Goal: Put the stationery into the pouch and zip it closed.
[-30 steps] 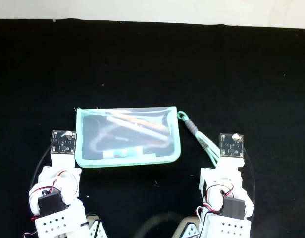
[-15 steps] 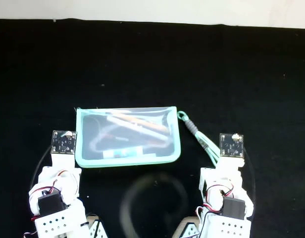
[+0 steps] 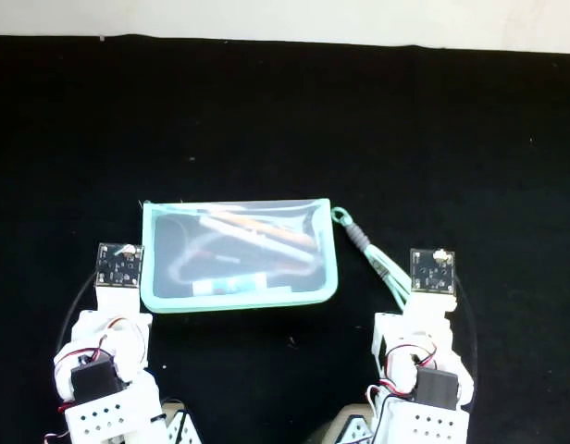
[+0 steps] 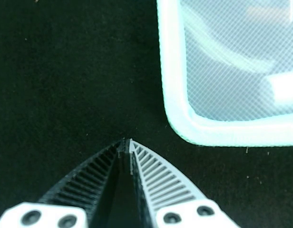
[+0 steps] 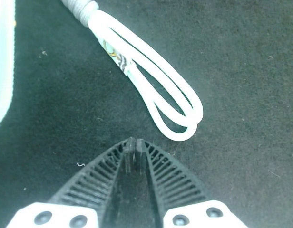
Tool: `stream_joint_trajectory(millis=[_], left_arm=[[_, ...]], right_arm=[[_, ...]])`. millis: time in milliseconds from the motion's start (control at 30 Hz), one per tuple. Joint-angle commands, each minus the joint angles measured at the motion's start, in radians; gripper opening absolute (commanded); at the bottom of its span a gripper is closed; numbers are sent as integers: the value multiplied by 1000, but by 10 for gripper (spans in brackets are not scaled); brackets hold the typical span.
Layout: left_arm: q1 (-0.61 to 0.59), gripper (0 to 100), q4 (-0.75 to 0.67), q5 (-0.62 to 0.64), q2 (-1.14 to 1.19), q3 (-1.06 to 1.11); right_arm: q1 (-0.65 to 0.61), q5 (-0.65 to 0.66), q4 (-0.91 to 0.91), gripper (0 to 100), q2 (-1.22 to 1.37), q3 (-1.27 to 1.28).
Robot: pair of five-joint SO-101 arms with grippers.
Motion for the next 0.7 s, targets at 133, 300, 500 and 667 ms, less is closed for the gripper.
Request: stream_joint_trajectory(millis=[133, 300, 500, 667], left_arm=[[38, 127, -3, -8, -10, 13], [42, 182, 3, -8, -10, -8], [44, 182, 51, -8, -8, -150], [44, 184, 61, -9, -8, -183]], right_arm=[[-22, 12, -38, 10, -12, 124], [-22, 9, -39, 28, -12, 105], [-18, 6, -19, 186, -4, -16], [-22, 6, 94, 128, -2, -160]])
